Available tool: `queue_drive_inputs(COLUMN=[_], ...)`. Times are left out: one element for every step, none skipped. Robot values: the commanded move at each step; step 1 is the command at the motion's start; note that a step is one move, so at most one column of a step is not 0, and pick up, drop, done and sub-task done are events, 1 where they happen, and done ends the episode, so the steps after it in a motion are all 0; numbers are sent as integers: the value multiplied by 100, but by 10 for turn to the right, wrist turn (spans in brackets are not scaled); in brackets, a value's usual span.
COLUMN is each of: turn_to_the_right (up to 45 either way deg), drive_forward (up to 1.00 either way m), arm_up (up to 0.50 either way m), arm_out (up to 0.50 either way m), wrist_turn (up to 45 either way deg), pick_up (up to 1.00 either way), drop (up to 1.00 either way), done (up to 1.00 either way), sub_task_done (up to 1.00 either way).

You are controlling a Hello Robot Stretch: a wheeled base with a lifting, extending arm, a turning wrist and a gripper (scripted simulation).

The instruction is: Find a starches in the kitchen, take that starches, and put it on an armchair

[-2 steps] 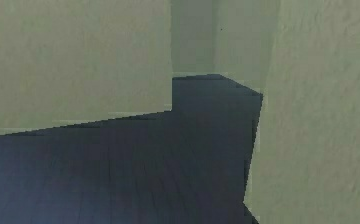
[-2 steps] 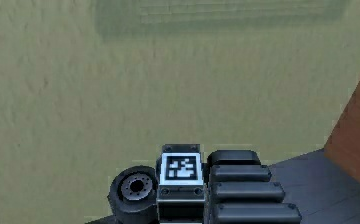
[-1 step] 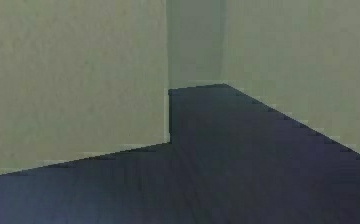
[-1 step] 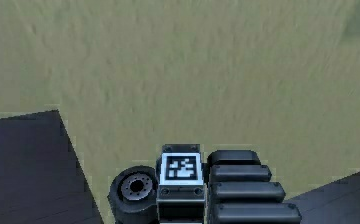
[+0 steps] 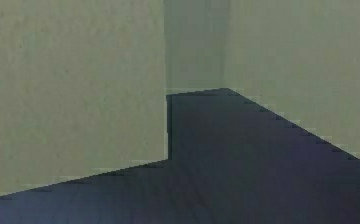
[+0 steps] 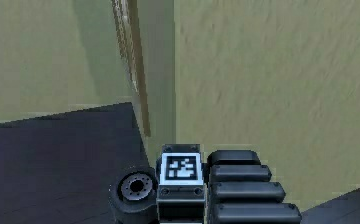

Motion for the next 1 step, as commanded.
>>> queue_drive_inputs(turn_to_the_right=[150], drive_forward=[0], arm_up=[0], arm_out=[0], wrist_turn=[0], pick_up=[0], drop=[0], done=[0], sub_task_done=[0])
